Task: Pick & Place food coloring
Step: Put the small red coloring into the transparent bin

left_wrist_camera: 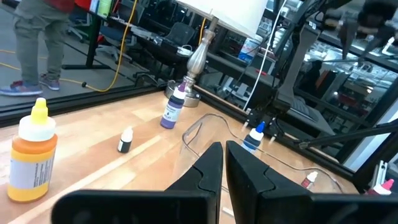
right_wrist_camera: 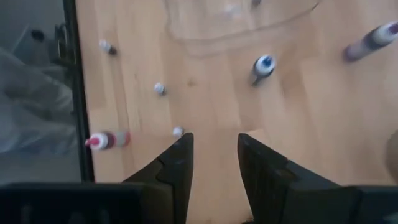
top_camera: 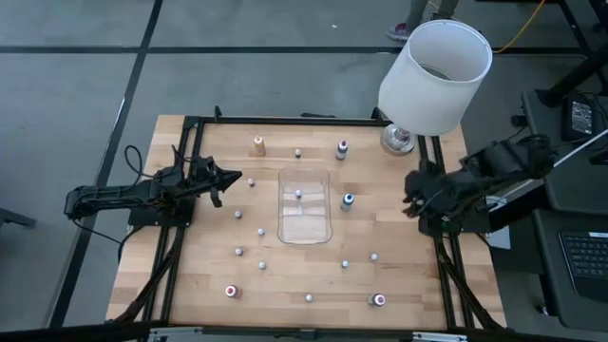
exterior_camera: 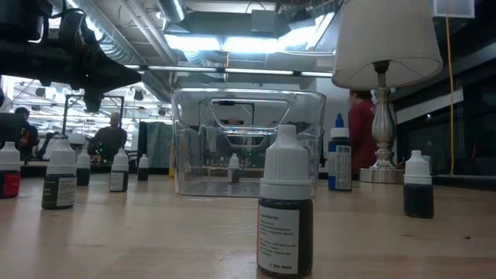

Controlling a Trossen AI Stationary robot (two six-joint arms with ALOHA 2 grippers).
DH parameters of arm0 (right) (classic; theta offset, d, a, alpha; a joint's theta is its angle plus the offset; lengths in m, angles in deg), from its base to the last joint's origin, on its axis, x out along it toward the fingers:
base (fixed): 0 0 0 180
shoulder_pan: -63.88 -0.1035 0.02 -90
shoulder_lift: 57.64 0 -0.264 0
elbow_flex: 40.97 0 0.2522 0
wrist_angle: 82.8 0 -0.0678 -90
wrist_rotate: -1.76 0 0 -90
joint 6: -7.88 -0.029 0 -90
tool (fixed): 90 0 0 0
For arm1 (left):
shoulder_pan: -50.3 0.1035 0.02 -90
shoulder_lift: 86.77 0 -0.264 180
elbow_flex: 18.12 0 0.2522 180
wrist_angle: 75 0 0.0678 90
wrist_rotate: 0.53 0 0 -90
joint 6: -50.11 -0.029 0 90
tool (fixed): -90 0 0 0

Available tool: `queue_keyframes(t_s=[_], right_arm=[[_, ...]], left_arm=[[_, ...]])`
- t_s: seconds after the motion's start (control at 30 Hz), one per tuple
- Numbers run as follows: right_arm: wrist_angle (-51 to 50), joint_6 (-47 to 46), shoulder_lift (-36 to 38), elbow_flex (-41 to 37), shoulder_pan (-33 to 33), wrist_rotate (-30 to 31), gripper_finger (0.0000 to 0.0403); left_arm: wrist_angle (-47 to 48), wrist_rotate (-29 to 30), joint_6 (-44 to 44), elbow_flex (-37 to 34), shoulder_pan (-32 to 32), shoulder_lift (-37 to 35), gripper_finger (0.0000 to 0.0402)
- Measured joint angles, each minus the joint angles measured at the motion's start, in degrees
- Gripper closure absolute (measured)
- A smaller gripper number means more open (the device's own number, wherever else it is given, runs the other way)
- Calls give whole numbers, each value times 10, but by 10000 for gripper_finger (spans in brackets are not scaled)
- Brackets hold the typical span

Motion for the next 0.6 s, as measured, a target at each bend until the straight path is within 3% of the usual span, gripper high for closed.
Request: queue_keyframes(t_s=[0.4,0.6], right_arm=[[198,-99,-1,-244,-37,-85,276],[259,-190,-1,-312,-54,-102,275]], left_arm=[[1,4,0,0,0,0,384],[1,4,0,0,0,0,384]])
